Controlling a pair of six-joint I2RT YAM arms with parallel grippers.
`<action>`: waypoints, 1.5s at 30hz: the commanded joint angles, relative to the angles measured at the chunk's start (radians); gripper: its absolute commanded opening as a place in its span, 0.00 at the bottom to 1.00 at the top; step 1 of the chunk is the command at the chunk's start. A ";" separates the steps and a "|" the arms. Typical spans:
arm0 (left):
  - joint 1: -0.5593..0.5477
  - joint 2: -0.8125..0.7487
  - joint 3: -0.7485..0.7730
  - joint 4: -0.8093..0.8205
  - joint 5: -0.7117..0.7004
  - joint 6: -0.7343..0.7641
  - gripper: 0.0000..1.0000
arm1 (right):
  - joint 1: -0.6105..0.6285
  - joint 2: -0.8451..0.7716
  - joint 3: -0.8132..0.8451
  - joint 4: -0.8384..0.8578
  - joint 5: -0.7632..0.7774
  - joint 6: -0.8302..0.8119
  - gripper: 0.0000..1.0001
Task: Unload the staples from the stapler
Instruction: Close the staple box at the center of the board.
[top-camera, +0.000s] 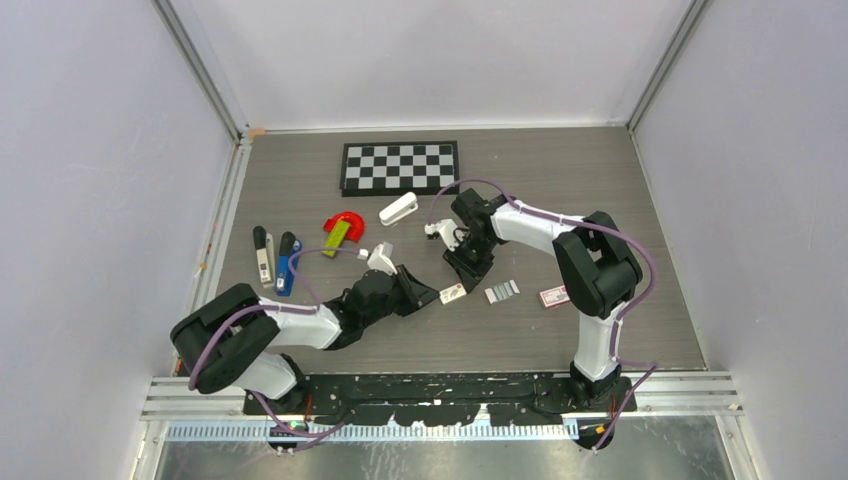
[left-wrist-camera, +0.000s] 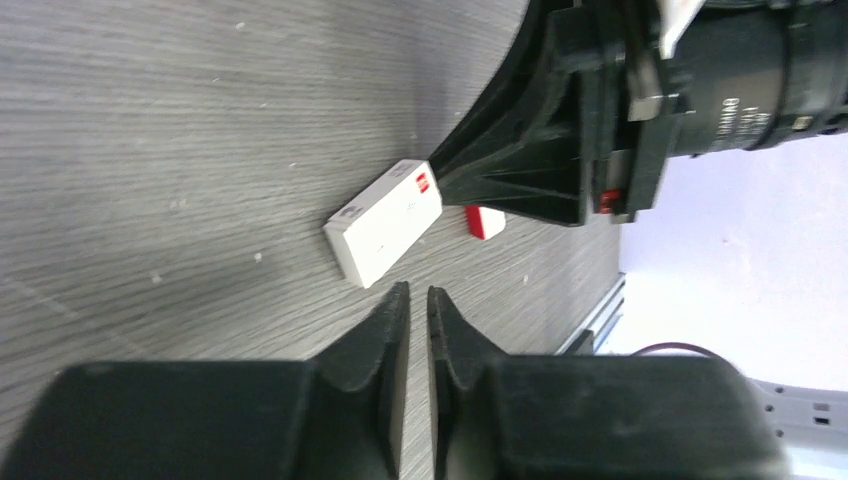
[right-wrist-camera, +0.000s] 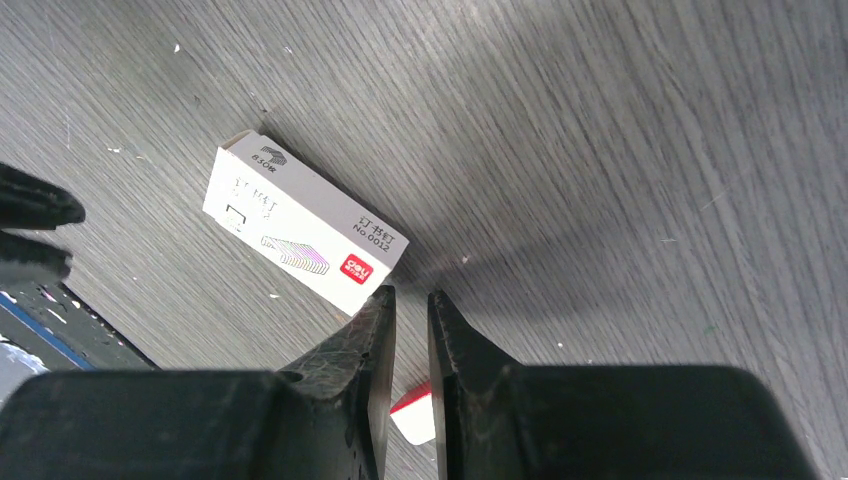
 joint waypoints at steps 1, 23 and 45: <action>-0.004 -0.034 0.023 -0.150 -0.028 0.049 0.09 | 0.003 0.013 0.023 0.012 0.025 -0.005 0.24; -0.005 0.195 0.115 -0.057 0.017 0.045 0.00 | 0.004 0.010 0.023 0.007 -0.003 -0.012 0.24; 0.005 -0.126 0.054 -0.308 -0.007 0.255 0.15 | -0.110 -0.145 0.033 -0.013 -0.019 -0.050 0.29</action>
